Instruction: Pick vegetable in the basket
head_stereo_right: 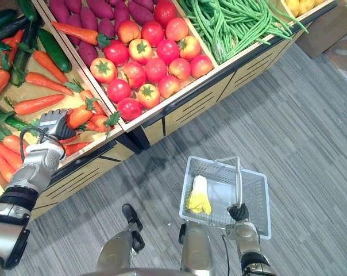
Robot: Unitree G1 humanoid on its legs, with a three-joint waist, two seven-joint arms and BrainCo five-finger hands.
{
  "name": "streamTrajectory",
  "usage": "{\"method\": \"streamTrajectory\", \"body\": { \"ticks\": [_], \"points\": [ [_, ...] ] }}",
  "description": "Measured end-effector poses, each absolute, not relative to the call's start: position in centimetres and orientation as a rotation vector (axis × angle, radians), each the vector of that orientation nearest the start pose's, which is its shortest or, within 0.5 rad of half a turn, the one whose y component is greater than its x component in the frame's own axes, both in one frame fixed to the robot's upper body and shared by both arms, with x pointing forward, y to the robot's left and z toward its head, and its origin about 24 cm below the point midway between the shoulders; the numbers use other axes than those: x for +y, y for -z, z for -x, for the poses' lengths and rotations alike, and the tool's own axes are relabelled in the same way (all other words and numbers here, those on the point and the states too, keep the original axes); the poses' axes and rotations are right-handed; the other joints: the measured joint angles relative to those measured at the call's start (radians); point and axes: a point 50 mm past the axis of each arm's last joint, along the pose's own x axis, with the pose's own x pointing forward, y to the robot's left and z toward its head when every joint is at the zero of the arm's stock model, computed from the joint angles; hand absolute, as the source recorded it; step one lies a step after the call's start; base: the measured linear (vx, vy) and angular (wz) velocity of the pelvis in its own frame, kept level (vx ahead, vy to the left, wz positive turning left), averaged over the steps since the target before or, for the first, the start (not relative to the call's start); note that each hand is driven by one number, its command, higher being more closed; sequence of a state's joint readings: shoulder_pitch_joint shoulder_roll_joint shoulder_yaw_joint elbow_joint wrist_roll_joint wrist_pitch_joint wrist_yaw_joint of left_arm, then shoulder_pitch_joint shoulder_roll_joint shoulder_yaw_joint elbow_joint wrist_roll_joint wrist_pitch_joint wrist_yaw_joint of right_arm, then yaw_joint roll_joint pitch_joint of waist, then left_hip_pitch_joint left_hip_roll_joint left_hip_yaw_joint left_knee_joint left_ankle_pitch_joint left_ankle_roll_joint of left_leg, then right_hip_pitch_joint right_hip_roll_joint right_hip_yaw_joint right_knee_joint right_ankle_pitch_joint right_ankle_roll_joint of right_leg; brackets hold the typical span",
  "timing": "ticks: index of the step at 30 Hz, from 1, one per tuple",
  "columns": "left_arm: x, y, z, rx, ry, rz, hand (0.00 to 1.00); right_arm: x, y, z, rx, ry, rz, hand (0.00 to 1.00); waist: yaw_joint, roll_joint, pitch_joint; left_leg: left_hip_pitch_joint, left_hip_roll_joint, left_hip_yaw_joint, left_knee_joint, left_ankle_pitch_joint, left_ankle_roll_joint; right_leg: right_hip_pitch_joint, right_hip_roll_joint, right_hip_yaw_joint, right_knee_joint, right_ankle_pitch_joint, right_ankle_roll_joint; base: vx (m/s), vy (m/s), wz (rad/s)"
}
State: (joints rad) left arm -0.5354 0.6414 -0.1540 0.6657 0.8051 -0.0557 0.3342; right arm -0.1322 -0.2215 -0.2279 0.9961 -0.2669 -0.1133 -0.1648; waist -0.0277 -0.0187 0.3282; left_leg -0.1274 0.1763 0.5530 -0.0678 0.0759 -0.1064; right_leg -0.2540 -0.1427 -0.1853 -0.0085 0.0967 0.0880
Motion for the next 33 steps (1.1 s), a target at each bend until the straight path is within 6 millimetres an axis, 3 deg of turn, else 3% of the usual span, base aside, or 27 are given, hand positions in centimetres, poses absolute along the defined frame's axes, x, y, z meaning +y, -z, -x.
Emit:
{"method": "streamTrajectory", "body": {
  "ticks": [8,16,22,33],
  "points": [
    [27.2,-11.4,-33.6,-0.154,-0.246,-1.477,1.0,-26.4,10.8,-18.2,0.766,0.309,0.411,1.0,0.004,0.0,-0.001,0.041,0.001,-0.042,0.0,0.001,0.0,0.071,-0.002,-0.047,-0.008,0.0,0.0,0.02,-0.013,0.15],
    [26.5,-13.6,-33.6,-0.263,-0.259,-1.488,1.0,-26.7,11.1,-17.3,0.794,0.317,0.419,1.0,0.006,0.001,-0.017,0.088,0.001,-0.044,-0.001,0.005,0.003,0.118,-0.002,-0.052,-0.004,-0.003,-0.003,0.0,-0.001,0.01],
    [26.6,-12.8,-33.2,-0.249,-0.229,-1.49,1.0,-27.3,11.8,-15.5,0.846,0.335,0.422,1.0,0.006,0.002,-0.078,0.115,0.0,-0.032,-0.027,0.02,0.003,0.128,0.002,-0.044,-0.003,-0.004,-0.004,0.0,-0.004,-0.03],
    [26.3,-12.2,-32.7,-0.263,-0.193,-1.488,1.0,-27.5,12.2,-14.1,0.879,0.323,0.429,1.0,0.007,0.0,-0.139,0.136,0.0,-0.012,-0.028,0.019,0.003,0.138,0.002,-0.028,-0.009,-0.002,-0.001,0.0,-0.005,-0.05]
  ]
}}
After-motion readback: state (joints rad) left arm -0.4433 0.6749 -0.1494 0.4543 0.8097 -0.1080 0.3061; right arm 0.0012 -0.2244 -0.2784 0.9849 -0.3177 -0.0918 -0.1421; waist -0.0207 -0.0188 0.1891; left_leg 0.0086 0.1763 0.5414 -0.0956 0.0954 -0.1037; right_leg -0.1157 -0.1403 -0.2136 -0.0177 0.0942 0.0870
